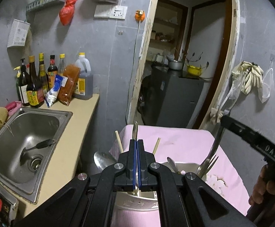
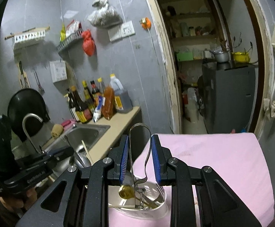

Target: Organize utensils

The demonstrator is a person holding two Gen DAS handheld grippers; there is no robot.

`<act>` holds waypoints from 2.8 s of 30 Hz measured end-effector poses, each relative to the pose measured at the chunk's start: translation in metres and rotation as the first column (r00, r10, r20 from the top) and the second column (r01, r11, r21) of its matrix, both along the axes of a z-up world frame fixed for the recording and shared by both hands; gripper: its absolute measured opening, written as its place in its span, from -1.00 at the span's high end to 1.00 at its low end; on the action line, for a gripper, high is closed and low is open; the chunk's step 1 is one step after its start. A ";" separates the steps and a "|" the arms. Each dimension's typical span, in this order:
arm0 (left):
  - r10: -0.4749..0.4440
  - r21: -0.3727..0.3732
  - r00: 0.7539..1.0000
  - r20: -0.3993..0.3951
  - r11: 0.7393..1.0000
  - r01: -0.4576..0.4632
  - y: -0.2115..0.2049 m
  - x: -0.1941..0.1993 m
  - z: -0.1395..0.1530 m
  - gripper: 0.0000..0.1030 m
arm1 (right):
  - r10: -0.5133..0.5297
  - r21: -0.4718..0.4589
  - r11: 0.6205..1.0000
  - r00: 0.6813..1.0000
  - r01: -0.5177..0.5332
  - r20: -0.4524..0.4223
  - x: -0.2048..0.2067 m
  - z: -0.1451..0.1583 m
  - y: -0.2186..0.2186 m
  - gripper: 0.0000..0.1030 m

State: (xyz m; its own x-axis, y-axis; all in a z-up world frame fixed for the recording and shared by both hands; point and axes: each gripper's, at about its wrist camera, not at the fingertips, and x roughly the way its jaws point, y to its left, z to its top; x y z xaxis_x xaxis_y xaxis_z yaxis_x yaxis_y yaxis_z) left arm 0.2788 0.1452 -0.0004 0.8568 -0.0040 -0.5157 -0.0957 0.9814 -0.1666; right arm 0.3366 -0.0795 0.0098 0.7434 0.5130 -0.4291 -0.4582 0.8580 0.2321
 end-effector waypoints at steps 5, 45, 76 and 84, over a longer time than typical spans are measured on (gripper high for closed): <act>-0.016 -0.004 0.999 -0.032 1.000 0.016 -0.001 0.004 -0.006 0.97 | -0.007 -0.022 1.000 1.000 0.007 -0.028 0.002 -0.010 0.004 0.58; -0.018 -0.060 1.000 0.002 0.998 0.018 -0.037 -0.051 0.008 -0.20 | -0.168 -0.007 0.986 0.986 0.168 0.004 -0.070 0.010 -0.088 0.13; 0.084 0.031 0.985 0.152 0.996 -0.090 -0.121 -0.221 0.032 -0.95 | -0.260 -0.056 0.961 0.953 0.272 0.155 -0.242 0.043 -0.198 -0.97; 0.079 0.052 0.980 0.180 0.995 -0.090 -0.133 -0.247 0.036 -0.95 | -0.263 -0.074 0.956 0.942 0.283 0.208 -0.277 0.051 -0.202 -0.97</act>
